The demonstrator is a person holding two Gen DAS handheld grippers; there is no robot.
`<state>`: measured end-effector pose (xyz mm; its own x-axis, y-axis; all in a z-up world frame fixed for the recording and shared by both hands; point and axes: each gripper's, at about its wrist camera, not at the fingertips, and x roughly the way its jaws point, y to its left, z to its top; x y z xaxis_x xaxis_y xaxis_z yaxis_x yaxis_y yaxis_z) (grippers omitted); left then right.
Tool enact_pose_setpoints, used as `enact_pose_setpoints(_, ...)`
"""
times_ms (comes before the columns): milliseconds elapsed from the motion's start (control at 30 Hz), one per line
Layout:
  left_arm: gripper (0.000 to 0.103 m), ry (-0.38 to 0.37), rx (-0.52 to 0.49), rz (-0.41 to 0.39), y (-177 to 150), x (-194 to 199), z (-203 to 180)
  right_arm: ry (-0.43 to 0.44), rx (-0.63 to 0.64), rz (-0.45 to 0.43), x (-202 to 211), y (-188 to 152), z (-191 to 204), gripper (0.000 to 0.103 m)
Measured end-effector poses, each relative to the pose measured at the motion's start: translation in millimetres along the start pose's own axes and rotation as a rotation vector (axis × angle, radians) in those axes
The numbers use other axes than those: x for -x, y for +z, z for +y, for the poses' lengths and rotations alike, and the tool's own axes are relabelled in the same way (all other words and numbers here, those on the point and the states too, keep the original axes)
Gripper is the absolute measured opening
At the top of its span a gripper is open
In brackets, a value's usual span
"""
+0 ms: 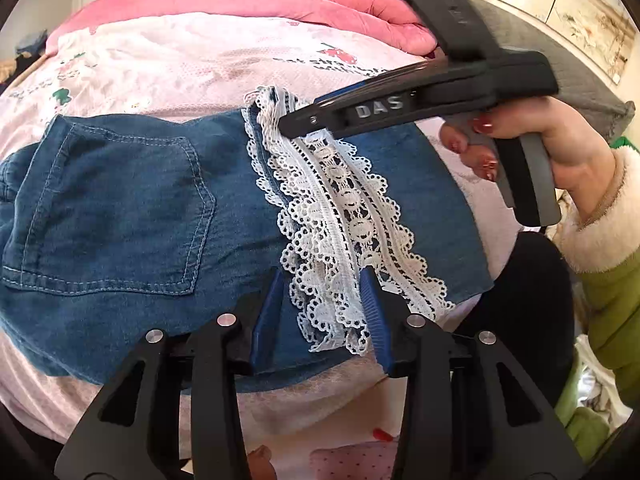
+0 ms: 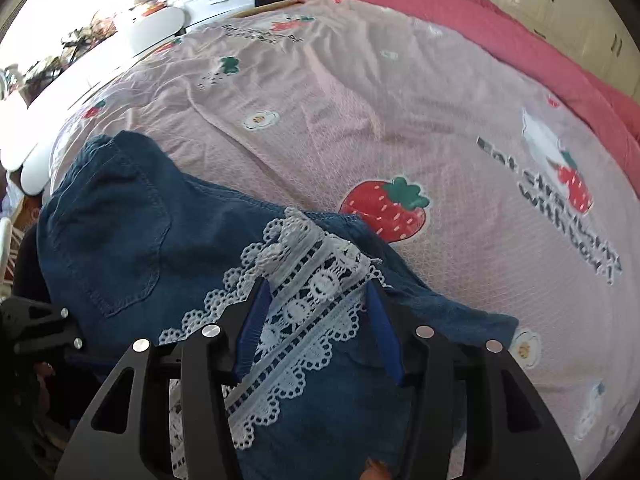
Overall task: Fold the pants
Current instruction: 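Lay the lace hems flat on the denim and open both grippers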
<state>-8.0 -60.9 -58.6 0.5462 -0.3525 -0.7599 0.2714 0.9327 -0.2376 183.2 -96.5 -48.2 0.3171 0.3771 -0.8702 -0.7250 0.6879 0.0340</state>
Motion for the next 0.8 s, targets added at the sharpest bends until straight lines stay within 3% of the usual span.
enact_pose_setpoints(233,0.034,0.001,0.002,0.006,-1,-8,3,0.033,-0.073,0.008,-13,2,-12,0.06)
enact_pose_setpoints(400,0.036,-0.005,0.008,0.001,-1,-5,1,0.021,-0.095,-0.014,7,4,-11,0.065)
enact_pose_setpoints(567,0.043,-0.005,0.019,-0.038,2,13,3,0.013,-0.091,-0.084,42,7,-8,0.075)
enact_pose_setpoints(700,0.053,0.037,0.02,-0.092,5,33,7,0.001,-0.084,-0.096,55,12,-4,0.076)
enact_pose_setpoints(800,0.062,0.083,0.031,-0.126,6,48,14,0.006,-0.091,-0.106,61,17,1,0.084)
